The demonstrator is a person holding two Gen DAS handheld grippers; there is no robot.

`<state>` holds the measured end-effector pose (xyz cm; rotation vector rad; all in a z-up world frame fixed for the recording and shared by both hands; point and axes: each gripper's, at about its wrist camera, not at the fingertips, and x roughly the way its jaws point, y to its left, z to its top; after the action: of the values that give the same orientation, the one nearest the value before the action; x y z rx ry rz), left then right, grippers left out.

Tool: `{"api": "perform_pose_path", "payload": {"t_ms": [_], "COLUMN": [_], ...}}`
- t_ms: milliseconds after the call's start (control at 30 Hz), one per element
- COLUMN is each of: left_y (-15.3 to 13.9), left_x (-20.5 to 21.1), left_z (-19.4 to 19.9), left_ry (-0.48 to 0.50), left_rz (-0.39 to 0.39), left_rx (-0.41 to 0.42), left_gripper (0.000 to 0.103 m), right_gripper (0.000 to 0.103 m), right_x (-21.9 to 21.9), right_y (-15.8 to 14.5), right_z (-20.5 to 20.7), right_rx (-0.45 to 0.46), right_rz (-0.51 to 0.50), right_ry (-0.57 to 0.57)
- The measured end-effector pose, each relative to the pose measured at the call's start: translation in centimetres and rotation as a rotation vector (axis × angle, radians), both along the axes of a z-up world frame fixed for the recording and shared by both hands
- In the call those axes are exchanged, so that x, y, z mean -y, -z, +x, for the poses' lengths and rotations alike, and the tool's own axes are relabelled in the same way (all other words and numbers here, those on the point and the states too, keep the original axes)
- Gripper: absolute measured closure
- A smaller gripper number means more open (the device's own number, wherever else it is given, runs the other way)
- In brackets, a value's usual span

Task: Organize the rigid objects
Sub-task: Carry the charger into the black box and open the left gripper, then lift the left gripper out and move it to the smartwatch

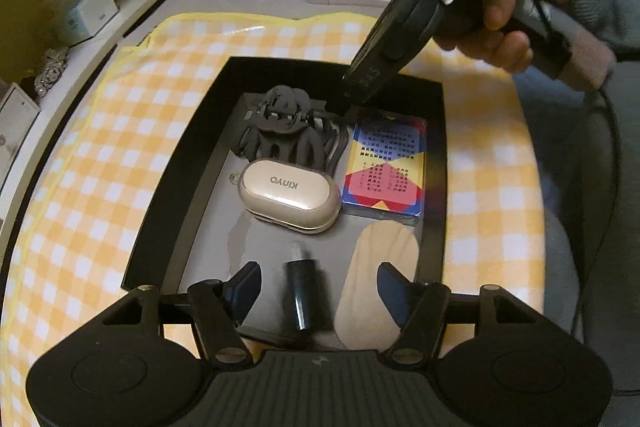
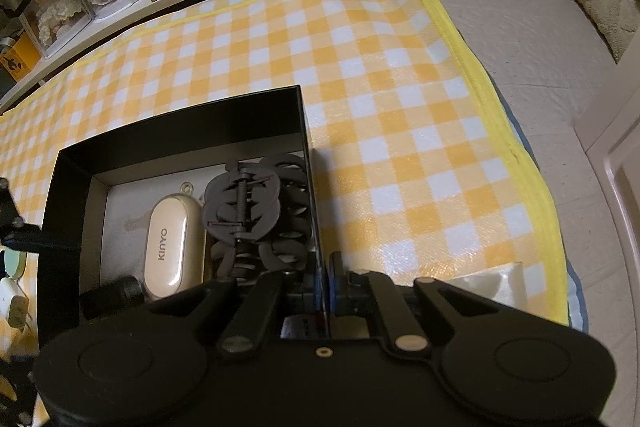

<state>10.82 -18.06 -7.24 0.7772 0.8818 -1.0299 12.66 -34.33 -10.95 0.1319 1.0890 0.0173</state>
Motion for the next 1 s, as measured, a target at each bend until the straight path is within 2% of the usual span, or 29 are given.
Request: {"api": "perform_pose_path", "payload": {"t_ms": [400,433,467,533,633,700,767,867,1000], "left_y": [-2.1,-2.0,-1.8,-1.4,-1.3,-1.2,-0.7,0.6,2.4], "left_x": [-0.4,-0.3,0.0,0.7,1.6,2.2,2.8,3.6,4.1], "left_z": [-1.5,-1.2,-0.8,-0.1,1.1,1.9,2.6,3.3,3.2], "left_ry": [-0.090,-0.114,-0.142,-0.185,-0.227,-0.225,-0.209,-0.158,-0.076], "left_rz": [-0.074,-0.073,-0.068,-0.043,-0.011,0.032,0.108,0.198,0.274], "left_rx": [-0.028,-0.043,-0.063,-0.058,0.014,0.048,0.066,0.067,0.045], "left_gripper": [0.037,0.042,0.053,0.064,0.077,0.077,0.077,0.077,0.078], "right_gripper": [0.098,0.098,0.098,0.098,0.098,0.098,0.098,0.098,0.098], "right_x": [0.1,0.1,0.1,0.1,0.1,0.1,0.1,0.1,-0.1], "right_y": [0.0,0.0,0.0,0.0,0.0,0.0,0.0,0.0,-0.2], "right_z": [0.1,0.1,0.1,0.1,0.1,0.1,0.1,0.1,0.6], "right_rx": [0.000,0.000,0.000,0.001,0.000,0.000,0.000,0.000,0.000], "right_rz": [-0.001,-0.001,0.000,0.001,0.001,0.000,0.000,0.002,0.006], "right_ry": [0.000,0.000,0.000,0.000,0.001,0.001,0.000,0.001,-0.001]}}
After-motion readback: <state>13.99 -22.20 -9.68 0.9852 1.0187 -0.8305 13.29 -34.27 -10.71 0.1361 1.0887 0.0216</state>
